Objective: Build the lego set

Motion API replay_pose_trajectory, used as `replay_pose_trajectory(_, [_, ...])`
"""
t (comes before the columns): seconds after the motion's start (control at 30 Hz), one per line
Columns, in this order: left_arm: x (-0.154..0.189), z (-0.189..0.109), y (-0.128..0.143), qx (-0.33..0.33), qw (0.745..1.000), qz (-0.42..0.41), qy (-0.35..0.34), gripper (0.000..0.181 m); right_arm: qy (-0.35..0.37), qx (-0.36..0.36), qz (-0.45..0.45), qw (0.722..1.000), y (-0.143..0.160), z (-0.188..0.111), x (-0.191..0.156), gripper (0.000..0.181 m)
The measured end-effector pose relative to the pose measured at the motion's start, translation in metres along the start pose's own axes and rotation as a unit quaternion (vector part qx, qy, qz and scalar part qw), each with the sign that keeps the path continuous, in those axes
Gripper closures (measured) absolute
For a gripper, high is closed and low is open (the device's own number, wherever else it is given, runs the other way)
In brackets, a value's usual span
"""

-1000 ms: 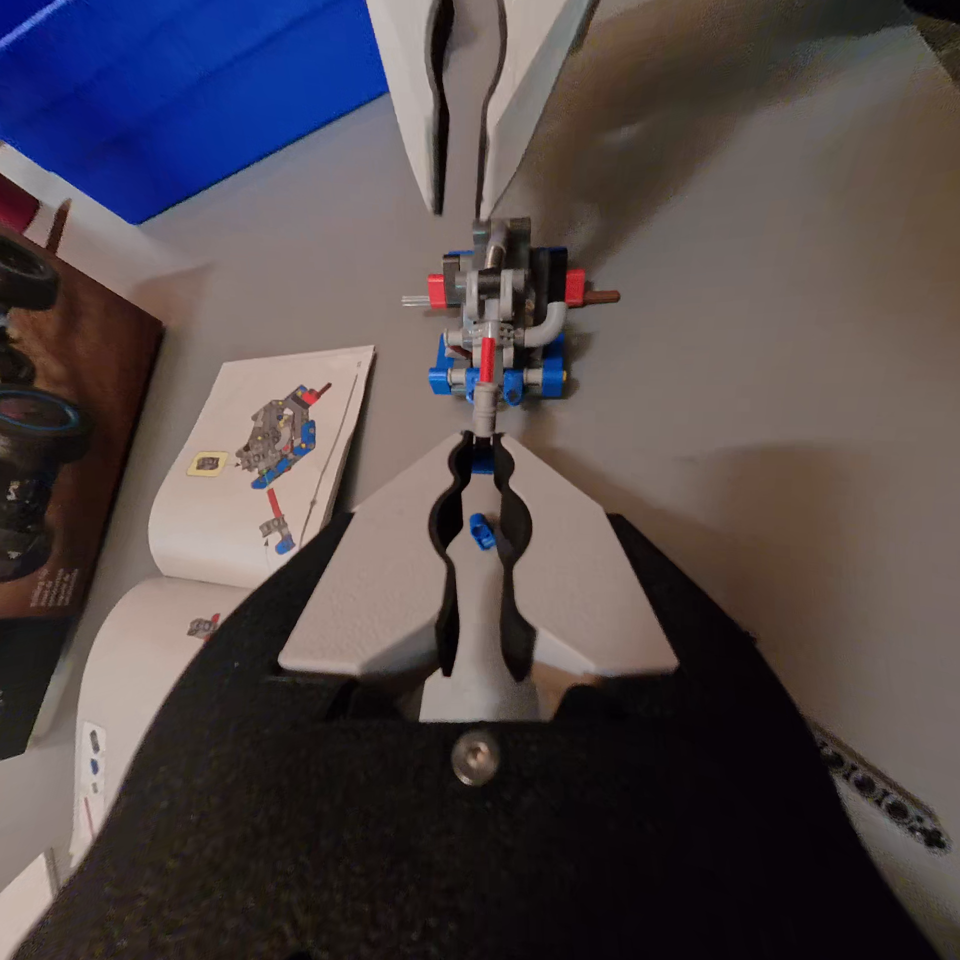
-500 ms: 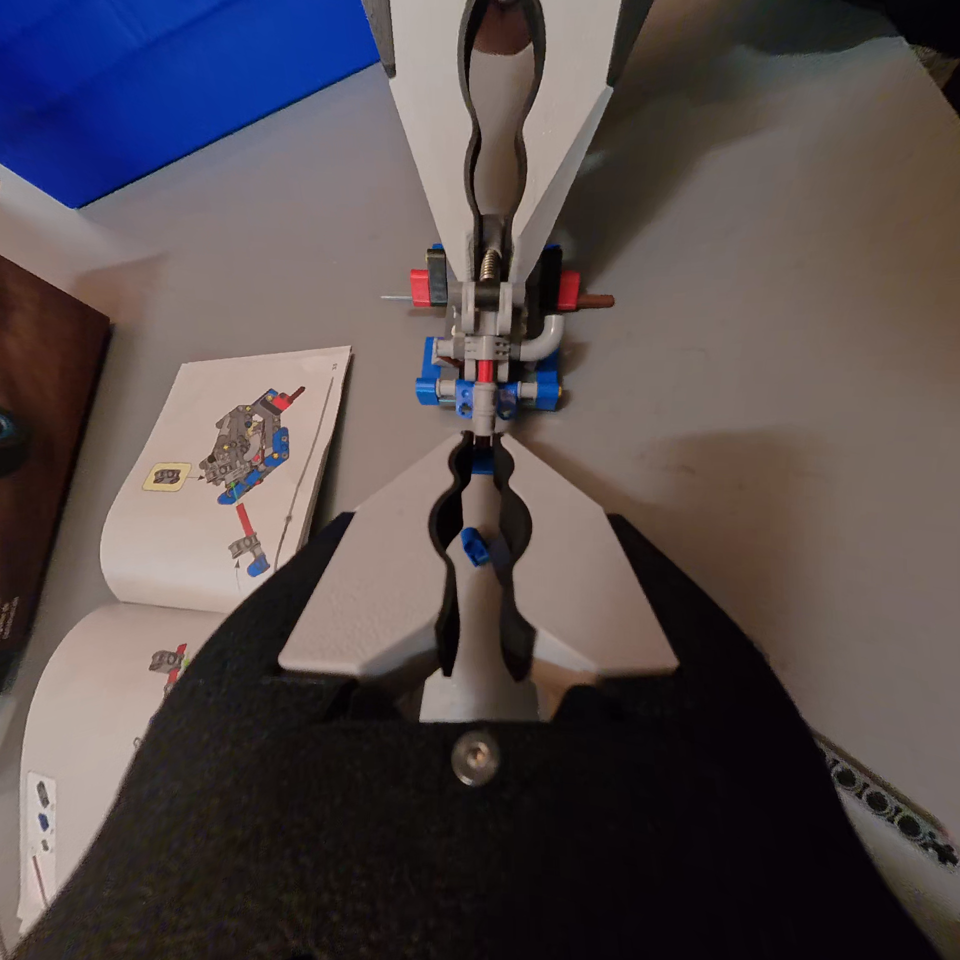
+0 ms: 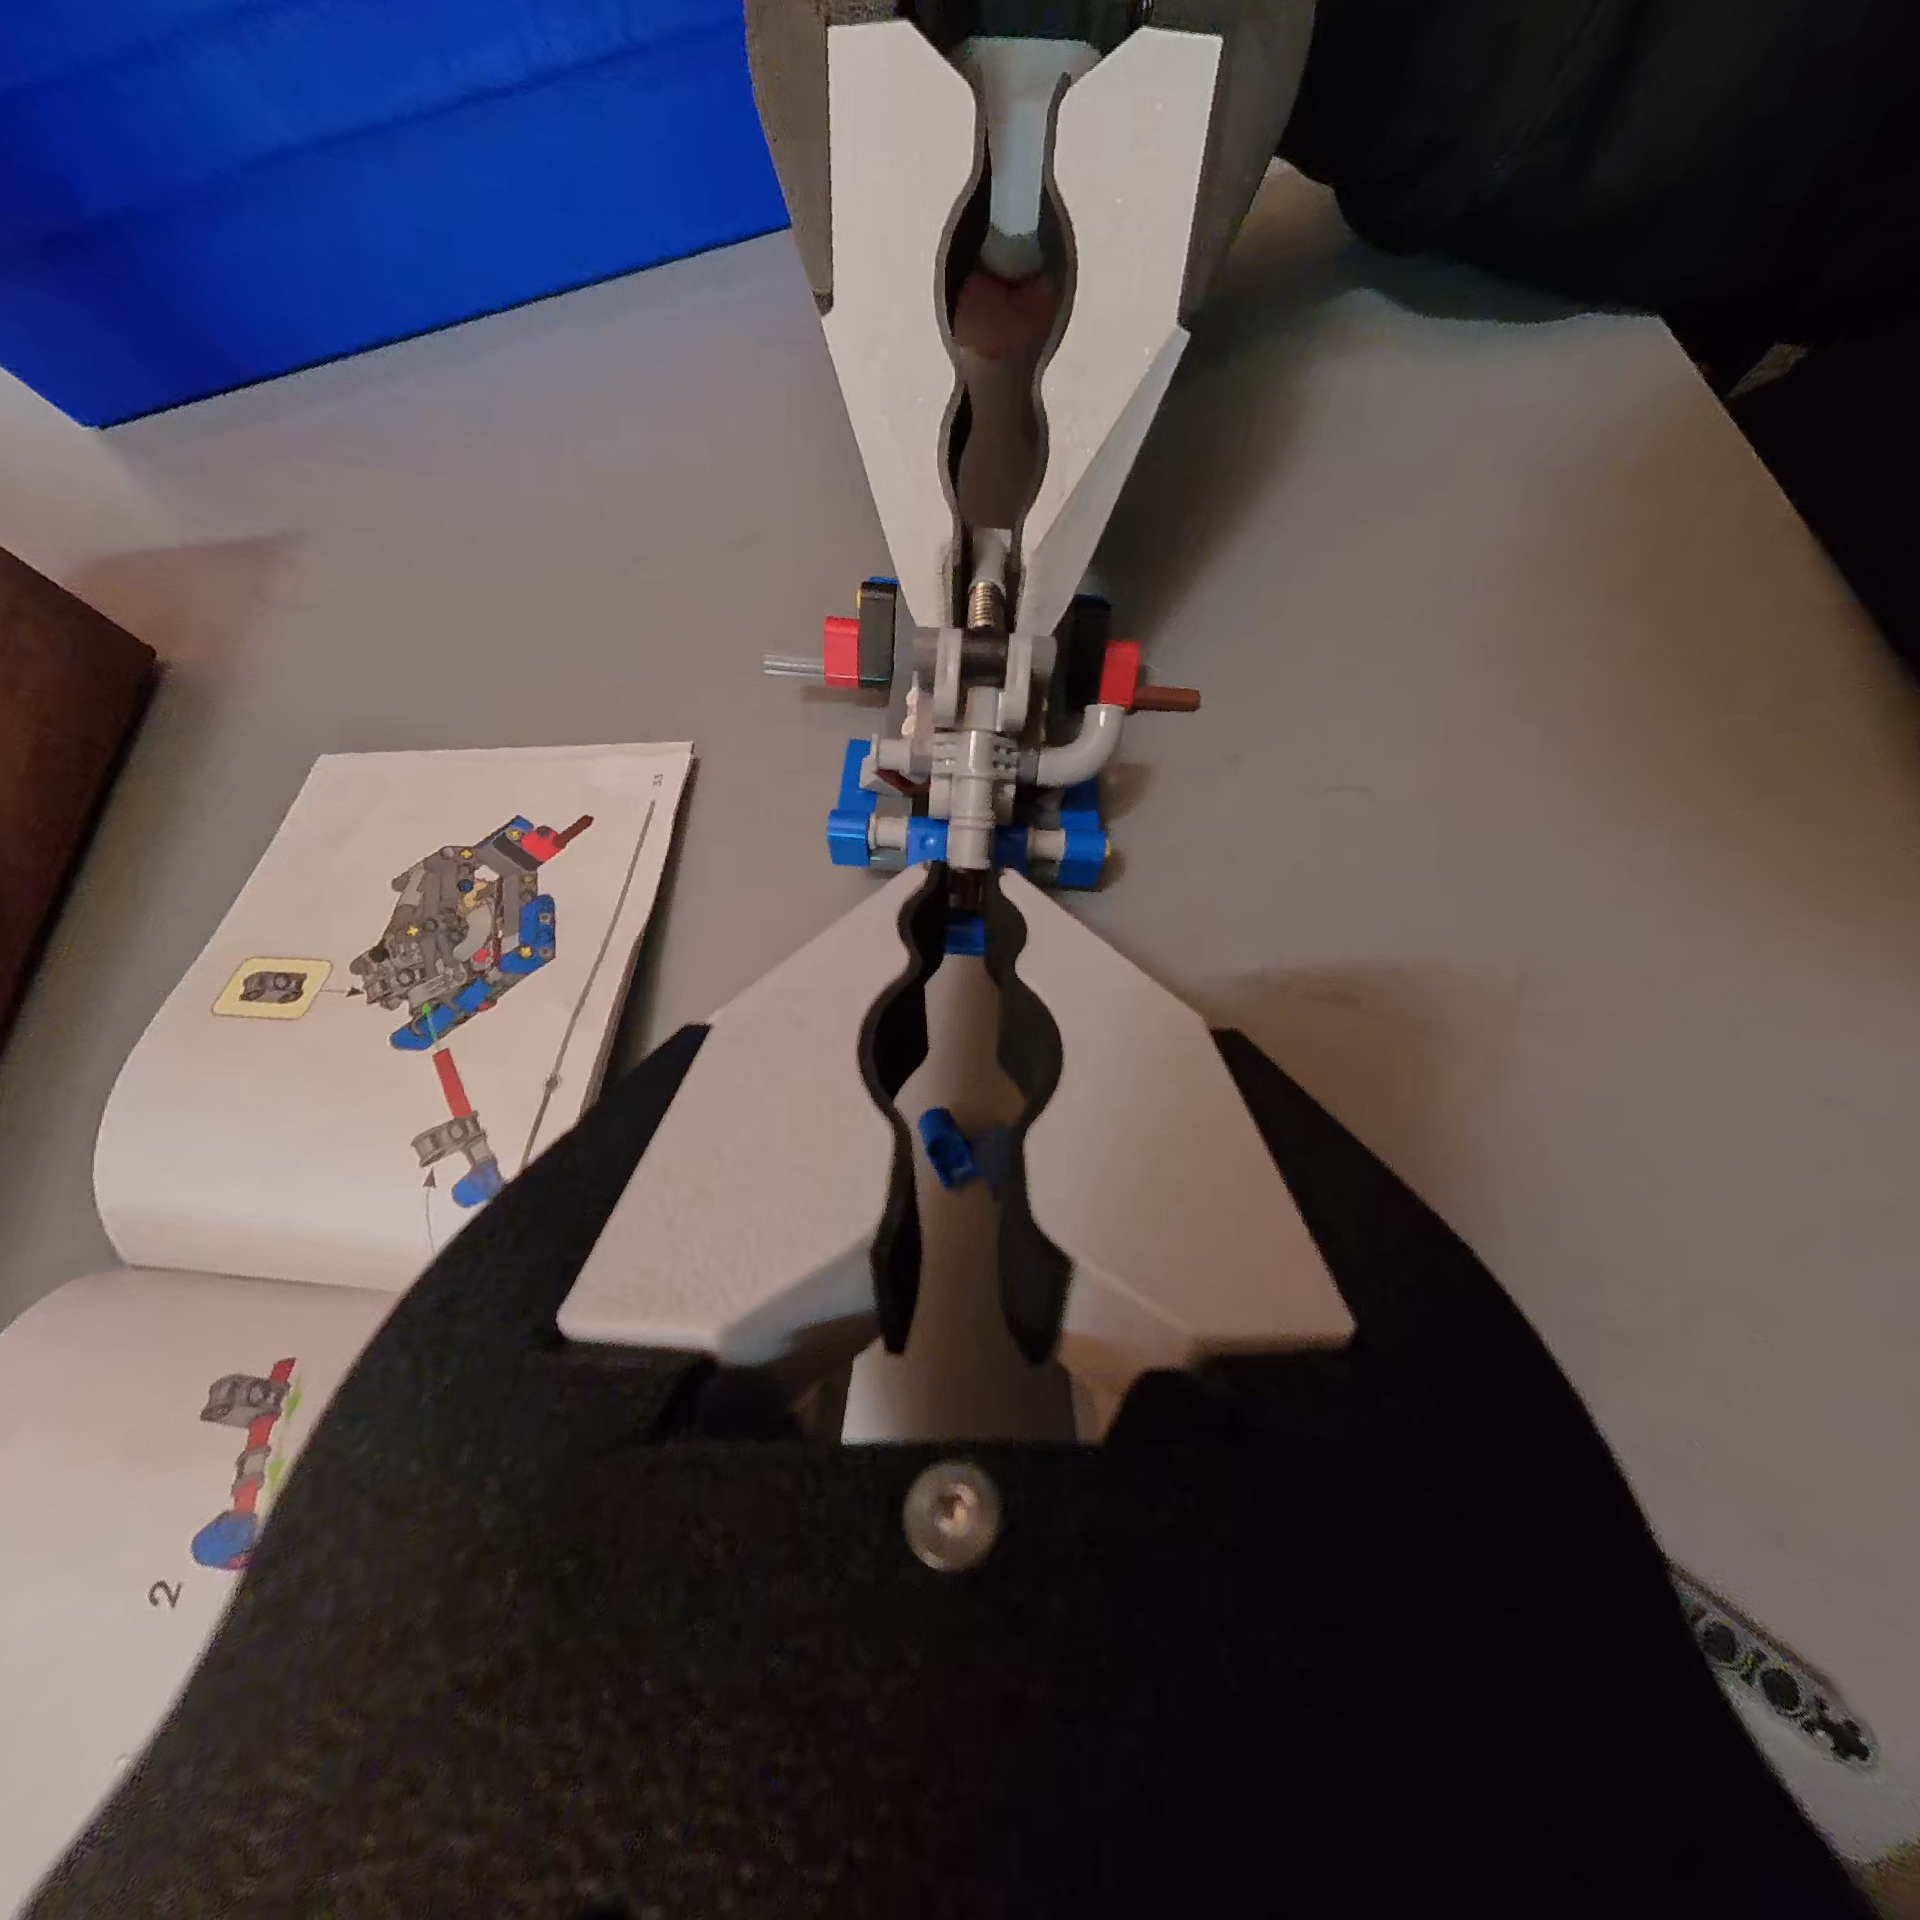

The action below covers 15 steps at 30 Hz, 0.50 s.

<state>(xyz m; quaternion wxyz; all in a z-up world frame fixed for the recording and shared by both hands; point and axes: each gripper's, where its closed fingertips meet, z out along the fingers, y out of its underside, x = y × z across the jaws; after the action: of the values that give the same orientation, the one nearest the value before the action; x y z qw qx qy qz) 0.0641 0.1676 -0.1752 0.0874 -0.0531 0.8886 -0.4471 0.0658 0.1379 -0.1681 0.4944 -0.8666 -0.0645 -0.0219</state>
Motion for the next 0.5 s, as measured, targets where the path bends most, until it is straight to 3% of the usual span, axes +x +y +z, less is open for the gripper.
replay_pose_trajectory(0.33, [-0.0001, 0.0010, -0.0008, 0.030, 0.999, -0.025, 0.007, 0.176, -0.005, 0.013, 0.001, 1.000, 0.0000, -0.0007, 0.0014, 0.176])
replay_pose_trajectory(0.5, [0.0038, 0.0052, 0.0053, 0.007, 1.000, -0.010, 0.007, 0.167, -0.004, 0.014, -0.005, 1.000, 0.0001, -0.0011, 0.0015, 0.176])
